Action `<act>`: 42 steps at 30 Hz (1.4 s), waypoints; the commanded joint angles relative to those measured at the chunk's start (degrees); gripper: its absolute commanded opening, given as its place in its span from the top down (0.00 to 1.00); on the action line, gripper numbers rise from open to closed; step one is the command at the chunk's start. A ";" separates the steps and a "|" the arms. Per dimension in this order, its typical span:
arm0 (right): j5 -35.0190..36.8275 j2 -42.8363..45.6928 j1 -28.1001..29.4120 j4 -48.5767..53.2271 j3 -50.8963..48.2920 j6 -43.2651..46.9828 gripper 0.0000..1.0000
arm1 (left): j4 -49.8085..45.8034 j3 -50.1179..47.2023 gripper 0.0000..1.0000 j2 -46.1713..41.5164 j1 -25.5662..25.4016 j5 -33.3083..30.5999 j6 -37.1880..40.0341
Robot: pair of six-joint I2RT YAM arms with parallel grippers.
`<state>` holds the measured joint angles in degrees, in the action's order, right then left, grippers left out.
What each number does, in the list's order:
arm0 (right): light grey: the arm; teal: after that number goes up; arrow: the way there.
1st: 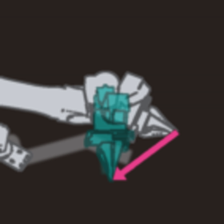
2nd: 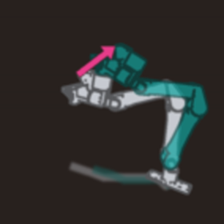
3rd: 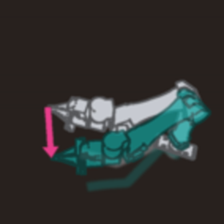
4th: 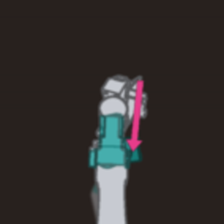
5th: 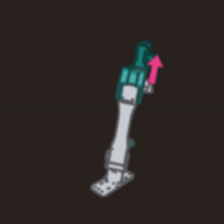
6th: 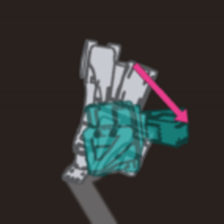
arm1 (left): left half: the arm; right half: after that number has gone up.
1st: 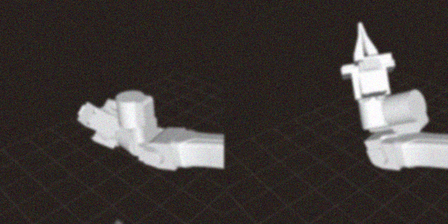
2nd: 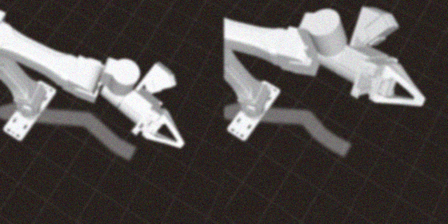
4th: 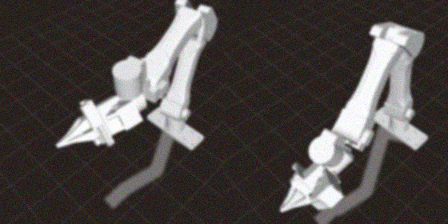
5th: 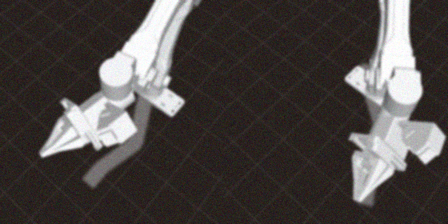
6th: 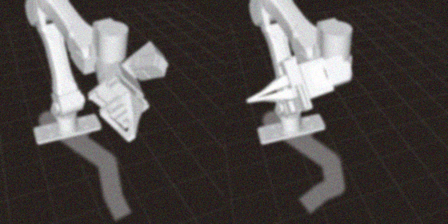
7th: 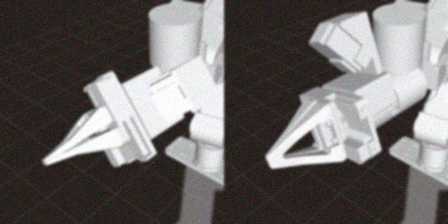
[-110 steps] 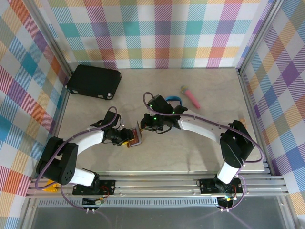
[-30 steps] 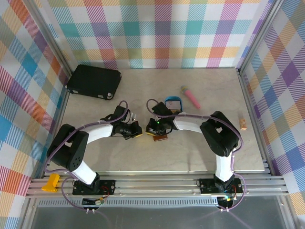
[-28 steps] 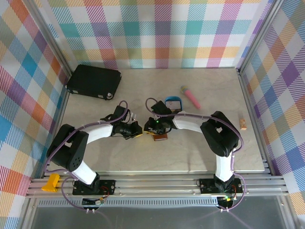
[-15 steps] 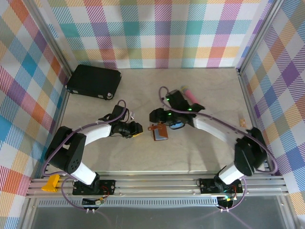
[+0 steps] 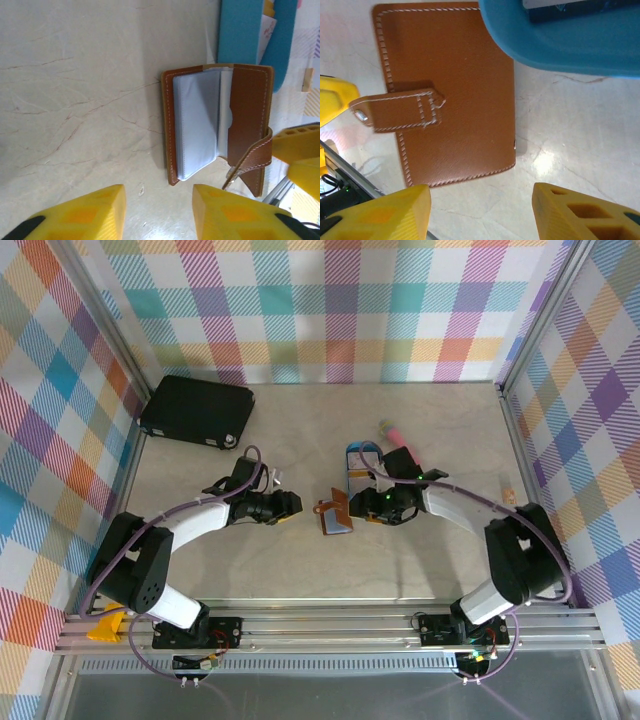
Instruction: Put the credit cards into the card holder
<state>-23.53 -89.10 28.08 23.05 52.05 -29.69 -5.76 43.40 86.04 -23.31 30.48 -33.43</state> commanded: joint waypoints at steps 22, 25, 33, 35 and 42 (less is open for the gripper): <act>11.49 -15.87 9.44 -6.52 6.28 -4.43 0.44 | 16.31 1.34 0.54 5.60 -3.45 0.93 -10.73; 11.31 -16.13 9.50 -7.76 5.45 -4.95 0.52 | 17.64 1.51 0.55 7.05 -4.17 1.00 -11.31; 13.84 -13.91 9.45 -9.42 3.56 -6.89 0.65 | 16.70 1.60 0.57 7.35 -4.38 0.23 -10.95; 13.86 -13.20 9.44 -9.44 3.37 -6.67 0.70 | 16.41 1.53 0.57 7.34 -4.38 0.27 -10.77; 14.11 -11.36 9.45 -10.13 2.62 -6.86 0.87 | 14.19 1.38 0.57 6.14 -4.20 -0.18 -9.40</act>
<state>-11.99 -101.38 37.21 12.40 56.21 -36.32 9.56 44.18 93.08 -27.29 30.76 -44.03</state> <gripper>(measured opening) 0.181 0.429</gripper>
